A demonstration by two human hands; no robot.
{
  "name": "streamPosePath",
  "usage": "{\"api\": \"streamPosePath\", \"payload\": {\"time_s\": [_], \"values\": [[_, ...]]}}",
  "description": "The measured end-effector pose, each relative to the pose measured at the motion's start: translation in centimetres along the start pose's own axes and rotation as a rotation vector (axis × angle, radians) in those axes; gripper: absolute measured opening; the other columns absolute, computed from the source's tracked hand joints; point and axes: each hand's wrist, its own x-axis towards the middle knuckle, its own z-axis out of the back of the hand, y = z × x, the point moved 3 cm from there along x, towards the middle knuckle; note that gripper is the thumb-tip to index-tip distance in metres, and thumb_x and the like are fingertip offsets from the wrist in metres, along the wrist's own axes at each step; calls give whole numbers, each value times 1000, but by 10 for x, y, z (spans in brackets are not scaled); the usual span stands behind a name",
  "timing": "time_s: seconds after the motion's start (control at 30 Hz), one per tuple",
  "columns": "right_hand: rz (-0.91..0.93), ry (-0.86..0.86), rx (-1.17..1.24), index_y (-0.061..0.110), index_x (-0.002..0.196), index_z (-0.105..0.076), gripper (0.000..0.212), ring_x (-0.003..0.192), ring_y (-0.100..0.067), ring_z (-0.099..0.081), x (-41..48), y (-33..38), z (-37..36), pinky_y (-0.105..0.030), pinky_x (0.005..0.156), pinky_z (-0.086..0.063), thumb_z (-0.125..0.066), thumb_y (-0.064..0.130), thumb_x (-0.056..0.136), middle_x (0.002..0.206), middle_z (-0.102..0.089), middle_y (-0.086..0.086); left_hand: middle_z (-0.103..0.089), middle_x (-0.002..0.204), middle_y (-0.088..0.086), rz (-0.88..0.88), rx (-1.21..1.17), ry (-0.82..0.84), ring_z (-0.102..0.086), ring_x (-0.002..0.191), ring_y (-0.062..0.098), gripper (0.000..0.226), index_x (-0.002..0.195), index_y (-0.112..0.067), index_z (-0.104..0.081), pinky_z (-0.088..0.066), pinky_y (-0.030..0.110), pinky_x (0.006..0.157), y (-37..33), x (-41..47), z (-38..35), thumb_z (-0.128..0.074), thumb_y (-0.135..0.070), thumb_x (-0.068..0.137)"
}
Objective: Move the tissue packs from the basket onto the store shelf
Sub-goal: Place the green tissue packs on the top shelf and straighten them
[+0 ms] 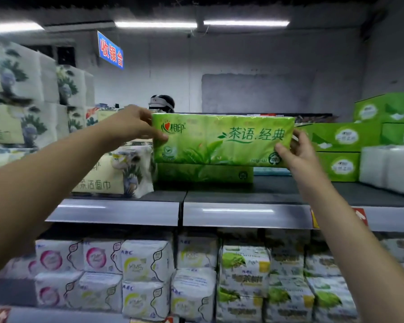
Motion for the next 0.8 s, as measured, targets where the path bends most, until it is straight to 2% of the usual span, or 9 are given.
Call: {"api": "streamPosePath", "payload": {"time_s": [0.07,0.1,0.17,0.3,0.43,0.5,0.6,0.67,0.8], "values": [[-4,9,-24,16,139,-38,51,126,-17,-48,9,-2,-3,-37,109,-39,-58,16,92,138,-50,-9,-73,98,13,1,182,1,-66,98,28,36,91,-5,-73,-49,46,93,3,9,3,-85,-25,64],[-3,13,-36,15,139,-38,50,126,-17,-48,13,-3,-4,-37,108,-39,-57,14,92,138,-50,-10,-73,99,13,7,256,7,-64,101,31,39,89,-6,-74,-46,49,95,4,12,3,-86,-31,61],[-13,29,-59,14,139,-38,50,126,-18,-48,18,-5,-7,-36,107,-40,-56,11,93,137,-49,-9,-71,104,15,10,340,15,-61,107,32,42,88,-7,-74,-43,49,97,10,17,0,-86,-36,60],[-113,35,-106,13,137,-38,50,117,-16,-50,20,-17,-14,-28,90,-41,-54,1,92,127,-53,-4,-69,110,12,21,312,4,-58,108,30,43,93,-4,-73,-41,44,97,19,24,-9,-84,-34,64],[-219,23,-135,8,137,-40,52,123,-27,-51,27,-32,-23,-38,100,-44,-57,-1,89,137,-51,-14,-65,118,14,57,340,51,-56,110,30,42,93,-2,-70,-40,42,98,30,32,-19,-82,-32,66],[-246,33,-137,8,138,-39,54,120,-28,-53,29,-38,-29,-37,96,-46,-58,-1,88,136,-51,-15,-66,114,13,80,340,64,-57,108,30,39,93,-5,-71,-41,43,100,37,36,-19,-83,-30,66],[-275,66,-154,10,137,-40,53,112,-28,-58,30,-48,-39,-42,96,-49,-60,2,88,132,-54,-15,-69,100,17,157,322,59,-63,92,32,39,96,-4,-71,-49,44,91,47,40,-16,-83,-27,67],[-280,93,-195,11,134,-42,50,110,-25,-59,31,-50,-44,-44,98,-48,-61,6,88,129,-56,-11,-70,90,21,215,285,78,-63,71,30,34,92,1,-70,-53,37,71,51,40,-16,-82,-21,69],[-256,117,-226,14,129,-44,45,110,-24,-58,33,-49,-45,-45,98,-47,-62,8,88,129,-56,-10,-65,83,19,256,248,83,-51,57,24,28,84,4,-70,-42,28,58,54,42,-17,-80,-17,69]]}}
